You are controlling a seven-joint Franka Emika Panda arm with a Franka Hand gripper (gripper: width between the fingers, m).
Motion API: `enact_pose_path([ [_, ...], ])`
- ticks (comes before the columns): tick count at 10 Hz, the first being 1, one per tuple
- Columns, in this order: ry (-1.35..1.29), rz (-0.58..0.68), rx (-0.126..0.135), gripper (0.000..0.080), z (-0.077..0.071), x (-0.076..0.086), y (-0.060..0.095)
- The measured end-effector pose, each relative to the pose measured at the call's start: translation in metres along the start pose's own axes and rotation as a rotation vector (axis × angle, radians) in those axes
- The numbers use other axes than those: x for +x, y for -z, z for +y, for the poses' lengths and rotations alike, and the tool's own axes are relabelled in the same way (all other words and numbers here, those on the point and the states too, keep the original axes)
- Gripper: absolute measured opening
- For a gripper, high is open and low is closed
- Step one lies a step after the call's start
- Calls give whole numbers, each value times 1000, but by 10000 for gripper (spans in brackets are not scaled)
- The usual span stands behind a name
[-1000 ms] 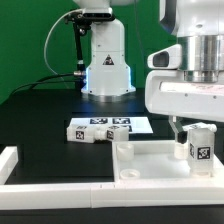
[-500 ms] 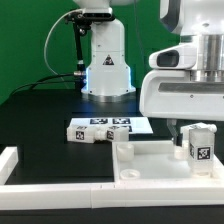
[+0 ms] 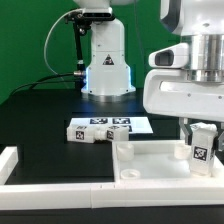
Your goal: Assemble one leg
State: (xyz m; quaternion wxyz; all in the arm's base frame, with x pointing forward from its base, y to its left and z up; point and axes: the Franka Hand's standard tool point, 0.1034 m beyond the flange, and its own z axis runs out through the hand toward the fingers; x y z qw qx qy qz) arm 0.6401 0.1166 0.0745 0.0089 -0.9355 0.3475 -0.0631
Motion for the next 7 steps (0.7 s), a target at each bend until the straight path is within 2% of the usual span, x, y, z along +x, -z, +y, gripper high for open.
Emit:
enact_pose_path([
  [2, -220, 4, -9, 285, 1, -1, 0],
  [3, -404, -1, 5, 285, 2, 1, -2],
  [4, -604, -20, 35, 285, 5, 2, -2],
  [5, -742, -31, 52, 285, 5, 2, -2],
  [7, -814, -45, 58, 286, 6, 2, -2],
])
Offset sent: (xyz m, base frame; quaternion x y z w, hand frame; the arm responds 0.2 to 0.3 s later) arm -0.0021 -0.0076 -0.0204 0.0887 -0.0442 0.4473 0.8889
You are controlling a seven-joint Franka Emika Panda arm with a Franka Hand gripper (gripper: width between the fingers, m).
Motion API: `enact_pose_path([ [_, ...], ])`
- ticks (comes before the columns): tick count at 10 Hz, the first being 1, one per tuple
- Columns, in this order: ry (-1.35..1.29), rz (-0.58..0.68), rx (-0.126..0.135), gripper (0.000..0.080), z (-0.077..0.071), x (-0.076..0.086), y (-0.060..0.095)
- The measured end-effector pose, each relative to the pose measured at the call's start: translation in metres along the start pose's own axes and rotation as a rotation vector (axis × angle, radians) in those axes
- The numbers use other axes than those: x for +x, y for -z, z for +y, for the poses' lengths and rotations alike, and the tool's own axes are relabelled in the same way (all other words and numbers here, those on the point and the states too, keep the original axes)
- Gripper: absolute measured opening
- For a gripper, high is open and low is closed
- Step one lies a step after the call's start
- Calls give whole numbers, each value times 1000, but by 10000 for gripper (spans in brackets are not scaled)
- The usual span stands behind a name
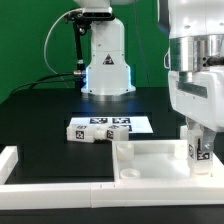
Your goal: Assemble one leg
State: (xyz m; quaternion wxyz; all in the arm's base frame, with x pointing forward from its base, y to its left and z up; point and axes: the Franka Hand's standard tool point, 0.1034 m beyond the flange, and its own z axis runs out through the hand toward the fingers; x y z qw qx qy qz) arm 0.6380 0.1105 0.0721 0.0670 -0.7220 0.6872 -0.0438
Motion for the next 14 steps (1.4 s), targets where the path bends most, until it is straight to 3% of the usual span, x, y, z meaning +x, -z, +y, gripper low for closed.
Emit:
enact_pose_path([
  [2, 119, 6, 0, 303, -1, 1, 0],
  [3, 386, 12, 2, 549, -4, 5, 3],
  [4, 534, 7, -4, 549, -3, 3, 4],
  [5, 630, 8, -6, 626, -2, 0, 4],
  [6, 695, 11, -7, 644, -3, 3, 3],
  [8, 868, 24, -17, 648, -3, 4, 4],
  [9, 1189, 69, -47, 648, -7, -1, 6],
  [10, 1312, 74, -55, 648, -7, -3, 6],
  [12, 1281, 75, -55, 648, -7, -1, 6],
  [14, 1195, 75, -51, 370, -7, -1, 5],
])
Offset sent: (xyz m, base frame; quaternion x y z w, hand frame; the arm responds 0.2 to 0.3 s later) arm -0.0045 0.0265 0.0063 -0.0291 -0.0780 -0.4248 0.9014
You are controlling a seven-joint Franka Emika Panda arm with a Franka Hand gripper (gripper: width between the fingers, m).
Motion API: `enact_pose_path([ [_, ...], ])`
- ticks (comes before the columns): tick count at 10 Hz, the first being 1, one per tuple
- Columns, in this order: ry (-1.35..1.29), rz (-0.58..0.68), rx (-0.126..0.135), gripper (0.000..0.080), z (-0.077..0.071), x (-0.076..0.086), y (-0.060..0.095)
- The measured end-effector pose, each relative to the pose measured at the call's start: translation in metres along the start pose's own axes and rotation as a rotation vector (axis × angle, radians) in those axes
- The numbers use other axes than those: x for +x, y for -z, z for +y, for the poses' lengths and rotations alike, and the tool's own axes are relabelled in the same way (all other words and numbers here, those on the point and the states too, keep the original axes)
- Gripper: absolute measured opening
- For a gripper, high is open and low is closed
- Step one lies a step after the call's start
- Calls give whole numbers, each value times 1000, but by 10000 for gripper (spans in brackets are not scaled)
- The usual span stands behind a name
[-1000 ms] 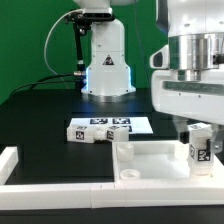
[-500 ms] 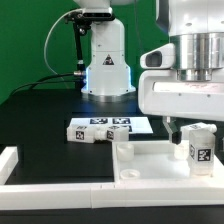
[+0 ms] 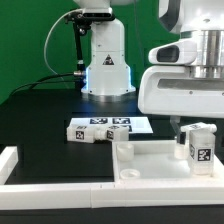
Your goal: Assemble one leg
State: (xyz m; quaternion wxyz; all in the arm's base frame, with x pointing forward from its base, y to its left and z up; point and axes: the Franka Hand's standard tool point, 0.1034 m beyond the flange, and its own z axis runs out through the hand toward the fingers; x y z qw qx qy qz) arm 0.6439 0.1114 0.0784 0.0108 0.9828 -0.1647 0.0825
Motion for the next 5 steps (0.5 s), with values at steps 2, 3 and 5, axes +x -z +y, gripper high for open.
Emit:
enact_pose_path([
  [2, -140, 2, 0, 284, -1, -1, -1],
  [3, -279, 11, -11, 284, 0, -1, -1],
  [5, -519, 16, -17, 284, 2, -1, -2],
])
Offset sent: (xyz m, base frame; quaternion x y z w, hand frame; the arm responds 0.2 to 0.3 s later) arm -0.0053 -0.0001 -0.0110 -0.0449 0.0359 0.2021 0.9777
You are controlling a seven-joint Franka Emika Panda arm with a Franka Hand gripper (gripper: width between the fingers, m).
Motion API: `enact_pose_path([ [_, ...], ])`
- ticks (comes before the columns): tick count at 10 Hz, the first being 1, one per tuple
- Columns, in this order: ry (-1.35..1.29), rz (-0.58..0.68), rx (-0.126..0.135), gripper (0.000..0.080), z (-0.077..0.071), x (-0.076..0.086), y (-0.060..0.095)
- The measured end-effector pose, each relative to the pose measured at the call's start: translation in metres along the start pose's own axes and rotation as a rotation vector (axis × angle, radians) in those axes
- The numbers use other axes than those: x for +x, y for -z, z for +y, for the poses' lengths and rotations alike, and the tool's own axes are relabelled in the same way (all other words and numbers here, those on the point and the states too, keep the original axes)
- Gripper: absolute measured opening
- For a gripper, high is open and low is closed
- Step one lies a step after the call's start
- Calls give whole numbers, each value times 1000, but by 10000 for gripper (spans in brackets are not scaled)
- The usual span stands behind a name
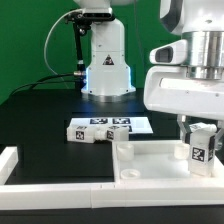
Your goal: Assemble one leg
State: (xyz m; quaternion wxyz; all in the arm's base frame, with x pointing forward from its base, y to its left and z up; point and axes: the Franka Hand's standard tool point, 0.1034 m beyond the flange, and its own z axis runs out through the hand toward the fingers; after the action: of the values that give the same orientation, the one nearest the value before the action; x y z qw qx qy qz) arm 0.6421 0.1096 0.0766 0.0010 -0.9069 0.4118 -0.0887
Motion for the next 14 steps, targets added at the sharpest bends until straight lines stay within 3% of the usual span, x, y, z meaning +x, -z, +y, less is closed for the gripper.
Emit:
enact_pose_path([
  [2, -292, -35, 6, 284, 4, 2, -1],
  [5, -720, -58, -5, 284, 5, -2, -1],
  [7, -823, -74, 5, 285, 6, -2, -1],
  [8, -812, -74, 5, 285, 7, -2, -1],
  [9, -778, -74, 5, 443, 7, -2, -1],
  [10, -718, -73, 10, 443, 7, -1, -1],
  [11, -571, -70, 22, 594, 7, 2, 1],
  [12, -359, -65, 34, 594, 5, 1, 1],
  [14, -121, -71, 33, 647, 6, -3, -2],
])
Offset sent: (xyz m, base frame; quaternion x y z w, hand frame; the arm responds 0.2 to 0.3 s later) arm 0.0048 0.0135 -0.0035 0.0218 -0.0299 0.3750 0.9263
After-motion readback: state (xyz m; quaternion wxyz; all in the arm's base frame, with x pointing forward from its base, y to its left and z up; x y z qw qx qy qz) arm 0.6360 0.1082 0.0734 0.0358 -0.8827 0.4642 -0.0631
